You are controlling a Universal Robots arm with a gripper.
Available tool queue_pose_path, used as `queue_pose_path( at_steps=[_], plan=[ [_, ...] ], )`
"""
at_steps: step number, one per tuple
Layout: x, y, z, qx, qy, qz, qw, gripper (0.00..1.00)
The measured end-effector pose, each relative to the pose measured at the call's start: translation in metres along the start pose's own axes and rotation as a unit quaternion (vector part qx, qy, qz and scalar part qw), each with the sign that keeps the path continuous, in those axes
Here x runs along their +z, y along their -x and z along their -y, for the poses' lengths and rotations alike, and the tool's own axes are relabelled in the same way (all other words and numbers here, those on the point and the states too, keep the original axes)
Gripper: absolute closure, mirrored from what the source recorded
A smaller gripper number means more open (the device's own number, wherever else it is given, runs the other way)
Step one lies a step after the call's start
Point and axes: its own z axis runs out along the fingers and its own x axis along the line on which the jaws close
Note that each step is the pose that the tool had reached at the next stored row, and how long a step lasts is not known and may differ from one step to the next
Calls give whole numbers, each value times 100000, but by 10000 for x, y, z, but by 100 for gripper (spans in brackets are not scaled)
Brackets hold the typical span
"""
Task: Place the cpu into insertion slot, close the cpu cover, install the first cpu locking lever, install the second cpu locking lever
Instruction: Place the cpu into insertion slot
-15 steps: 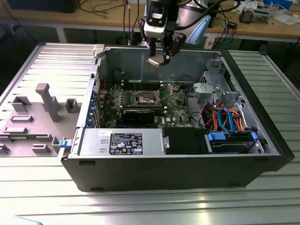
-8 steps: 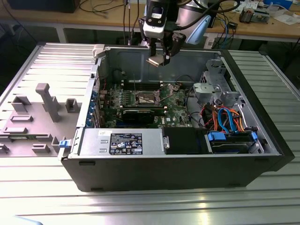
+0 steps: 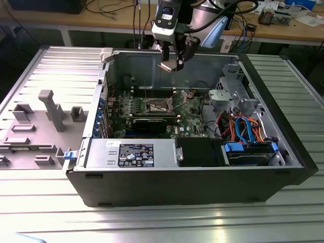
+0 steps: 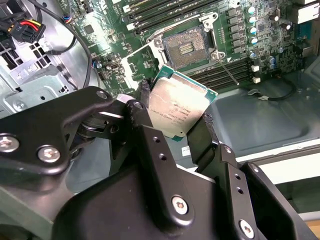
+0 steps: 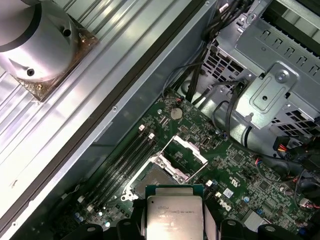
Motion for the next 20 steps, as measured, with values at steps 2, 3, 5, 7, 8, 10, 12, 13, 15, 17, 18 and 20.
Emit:
queue_pose_path(
  at_steps=[2,3,5,7,8,10,12,13,15,17,18,20],
  plan=[
    [0,0,0,17,-1,3,100000,45],
    [0,0,0,25,-1,1,100000,45],
    [0,0,0,33,-3,2,100000,45],
    [0,0,0,39,0,4,100000,45],
    [0,0,0,47,0,5,100000,45],
    [1,-3,3,318,3,29,99999,45],
    [1,-2,3,613,9,53,99998,45],
    [1,-2,3,997,17,90,99995,45],
    [3,-2,3,1718,38,146,99985,45],
    [4,-2,4,2661,50,232,99964,45],
    [4,-2,4,2936,51,256,99957,45],
    [4,-2,4,3081,56,271,99952,45]
  ],
)
